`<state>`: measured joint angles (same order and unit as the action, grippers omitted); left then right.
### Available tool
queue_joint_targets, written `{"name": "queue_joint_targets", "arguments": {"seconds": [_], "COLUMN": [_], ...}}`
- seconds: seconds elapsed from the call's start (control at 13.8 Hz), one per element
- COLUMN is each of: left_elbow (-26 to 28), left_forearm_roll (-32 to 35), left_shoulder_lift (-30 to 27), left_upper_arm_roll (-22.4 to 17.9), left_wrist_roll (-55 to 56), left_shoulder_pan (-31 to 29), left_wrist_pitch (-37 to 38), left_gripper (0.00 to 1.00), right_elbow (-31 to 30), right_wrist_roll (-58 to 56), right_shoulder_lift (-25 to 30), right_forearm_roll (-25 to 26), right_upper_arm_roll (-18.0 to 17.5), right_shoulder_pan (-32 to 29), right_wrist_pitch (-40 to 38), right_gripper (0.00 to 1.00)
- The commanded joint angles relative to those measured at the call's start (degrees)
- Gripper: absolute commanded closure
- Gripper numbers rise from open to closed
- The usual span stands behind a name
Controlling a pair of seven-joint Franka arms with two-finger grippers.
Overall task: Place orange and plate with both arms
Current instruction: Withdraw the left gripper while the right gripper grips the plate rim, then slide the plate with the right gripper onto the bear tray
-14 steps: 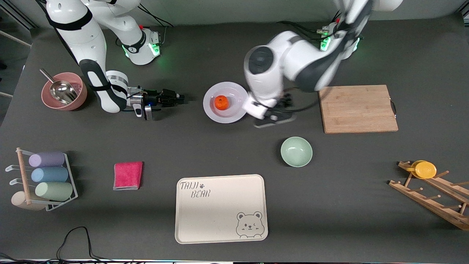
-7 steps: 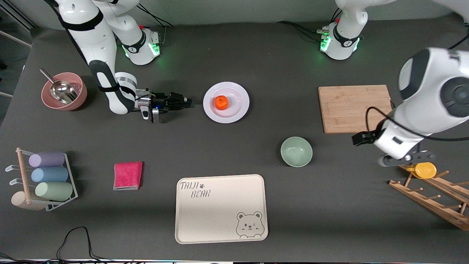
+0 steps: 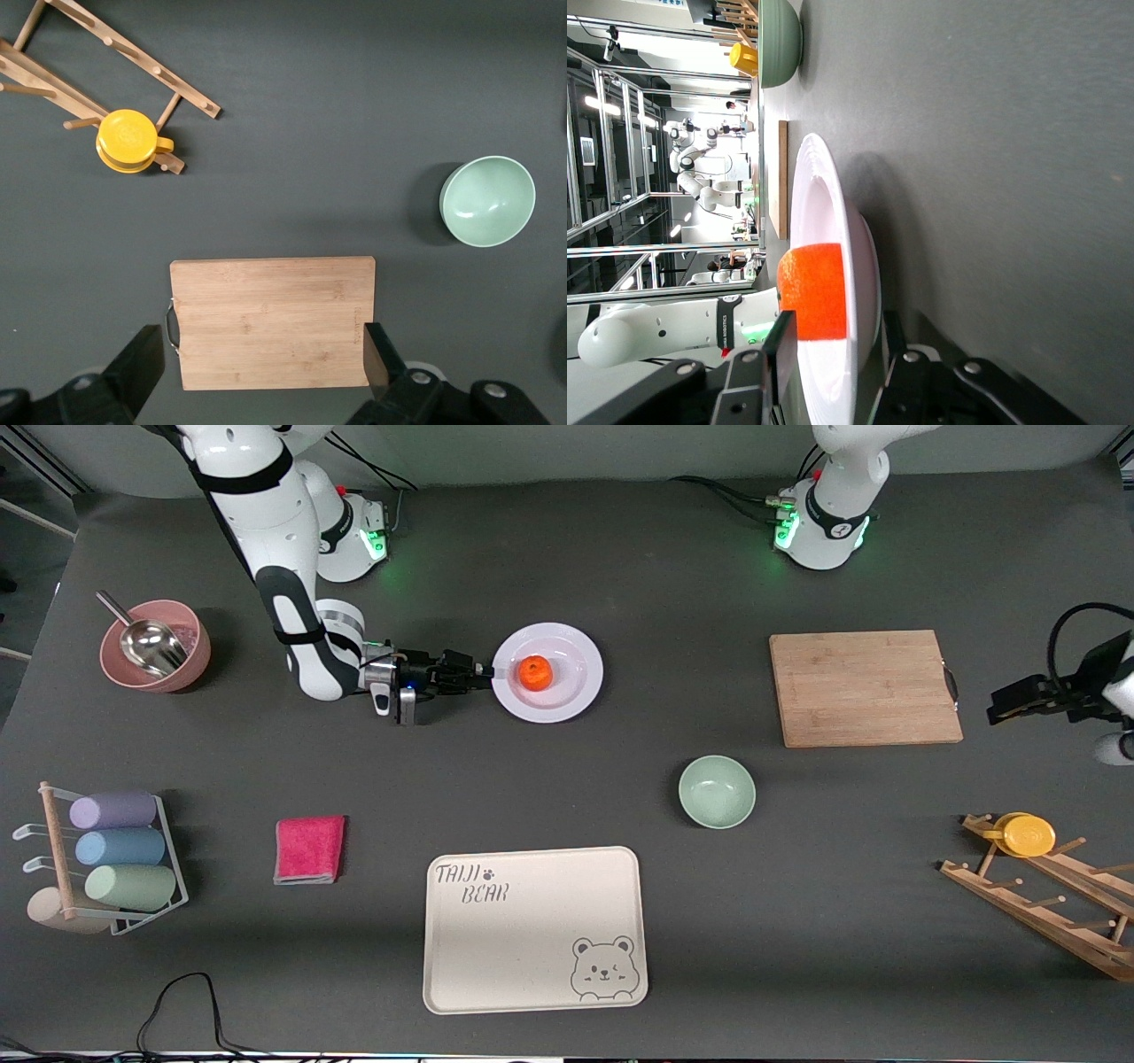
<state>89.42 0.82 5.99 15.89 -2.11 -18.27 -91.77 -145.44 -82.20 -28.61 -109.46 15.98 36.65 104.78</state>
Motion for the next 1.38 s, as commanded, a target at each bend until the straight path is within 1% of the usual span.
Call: {"name": "queue_joint_targets", "arguments": {"seconds": [0.0,0.15,0.22,0.29,0.36,0.51,0.65,0.8,0.87,1.02,1.24,1.31], "left_elbow": [1.64,1.72,1.72,1.64,1.63,1.72,1.72,1.72,1.72,1.72,1.72,1.72], "left_forearm_roll": [-0.64,1.1,1.72,1.73,1.64,1.73,1.73,1.73,1.73,1.64,1.73,1.73], "left_shoulder_lift": [-3.09,-3.09,-3.01,-2.92,-2.74,-2.48,-2.39,-2.3,-2.13,-1.69,-1.07,-1.07], "left_upper_arm_roll": [0.46,0.54,0.63,0.63,0.46,-0.07,-0.25,-0.86,-0.86,-0.86,-0.86,-1.04], "left_wrist_roll": [-1.32,-1.59,-1.5,-1.58,-1.67,-1.76,-1.76,-1.76,-1.76,-1.76,-1.76,-1.76], "left_shoulder_pan": [-0.09,0.43,0.43,0.08,-0.09,-0.1,-0.09,-0.1,-0.09,-0.09,-0.09,-0.18], "left_wrist_pitch": [0.8,1.76,1.68,1.59,1.42,1.24,1.15,0.98,0.98,0.89,0.89,0.89], "left_gripper": [0.0,0.0,0.0,0.0,0.0,0.0,0.0,0.0,0.0,0.0,0.0,0.0], "right_elbow": [1.91,1.91,1.91,1.91,1.91,1.91,1.91,1.91,1.91,1.91,2.0,2.35], "right_wrist_roll": [-1.48,-1.48,-1.3,-1.21,-1.21,-1.21,-1.21,-0.51,0.36,5.09,15.62,18.62], "right_shoulder_lift": [-2.33,-2.33,-2.33,-2.25,-2.24,-2.16,-1.63,-0.93,0.38,4.06,12.14,13.91], "right_forearm_roll": [-2.07,-2.43,-2.51,-3.3,-4.26,-4.88,-4.89,-4.89,-4.89,-4.62,-3.31,-2.78], "right_upper_arm_roll": [-0.07,-0.07,-0.25,-0.6,-1.12,-1.48,-1.48,-1.48,-1.48,-1.3,-0.78,-0.78], "right_shoulder_pan": [1.23,1.24,1.24,1.32,1.41,1.41,1.41,1.24,1.15,0.97,0.62,0.53], "right_wrist_pitch": [0.25,0.25,0.25,0.16,0.16,0.16,0.16,-0.36,-0.45,-0.45,-0.28,0.07], "right_gripper": [0.54,0.54,0.56,0.61,0.7,0.83,0.98,1.0,1.0,1.0,1.0,1.0]}}
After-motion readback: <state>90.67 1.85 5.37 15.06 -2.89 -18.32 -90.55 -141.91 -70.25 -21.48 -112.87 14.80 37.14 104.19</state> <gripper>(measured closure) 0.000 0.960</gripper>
